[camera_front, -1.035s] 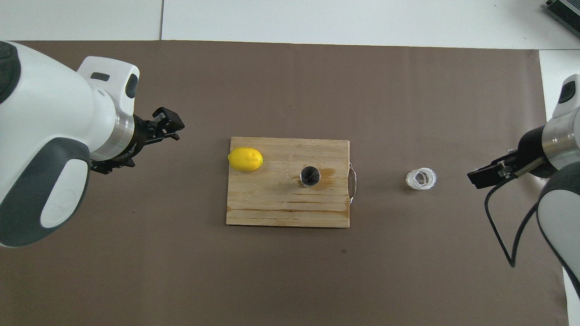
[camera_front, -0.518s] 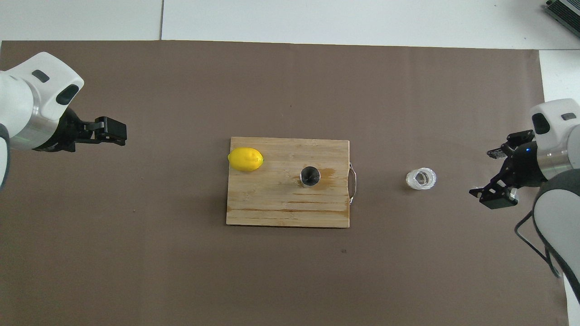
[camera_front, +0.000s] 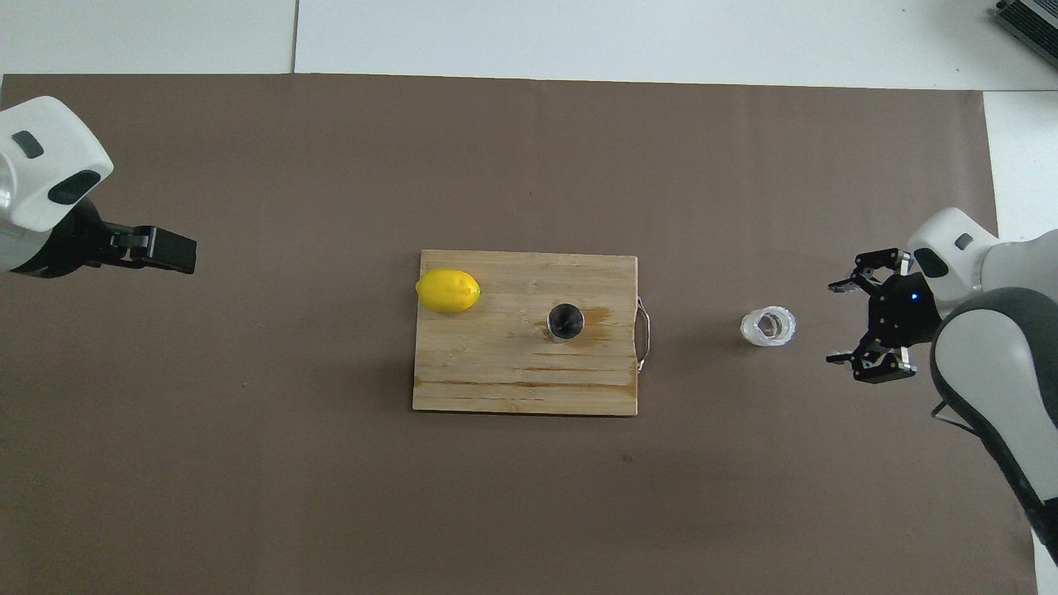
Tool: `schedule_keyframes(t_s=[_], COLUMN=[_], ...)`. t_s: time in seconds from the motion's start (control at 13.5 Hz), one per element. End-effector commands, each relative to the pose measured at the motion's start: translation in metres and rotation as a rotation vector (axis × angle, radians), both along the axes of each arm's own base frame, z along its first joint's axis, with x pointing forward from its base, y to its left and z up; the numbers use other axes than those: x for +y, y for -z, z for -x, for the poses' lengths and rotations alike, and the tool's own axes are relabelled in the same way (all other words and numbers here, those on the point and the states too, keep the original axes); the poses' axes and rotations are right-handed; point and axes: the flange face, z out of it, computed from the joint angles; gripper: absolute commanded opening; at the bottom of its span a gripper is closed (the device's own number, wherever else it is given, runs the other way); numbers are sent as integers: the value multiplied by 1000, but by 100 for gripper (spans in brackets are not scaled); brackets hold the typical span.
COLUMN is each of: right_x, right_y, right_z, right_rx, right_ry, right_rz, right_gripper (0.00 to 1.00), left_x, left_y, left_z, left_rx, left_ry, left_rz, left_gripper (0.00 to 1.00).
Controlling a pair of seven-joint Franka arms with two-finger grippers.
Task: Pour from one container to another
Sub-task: 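Lower the right gripper onto the white cup and close it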
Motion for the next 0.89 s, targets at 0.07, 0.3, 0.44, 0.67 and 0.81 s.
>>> schedule_keyframes(t_s=[0.07,0.3,0.44,0.67,0.81], right_x=[-17,-22,-19,-20,-20], right_y=[46,77,93,109,118], right_z=[10,7,11,13,13], right_rx=[-48,-47,-69,-77,-65], right_ry=[-34,-47,-60,-113,-124], right_rz=[-87,-82,-60,-54,-58], right_gripper=[100,100,100,100,100], left_x=[4,1,4,1,3], left_y=[-39,-43,-40,-34,-33], left_z=[9,14,15,20,20], left_rx=[17,32,41,49,53], left_ry=[18,21,17,12,7], left_rz=[-3,4,3,1,1], left_gripper=[100,100,100,100,100])
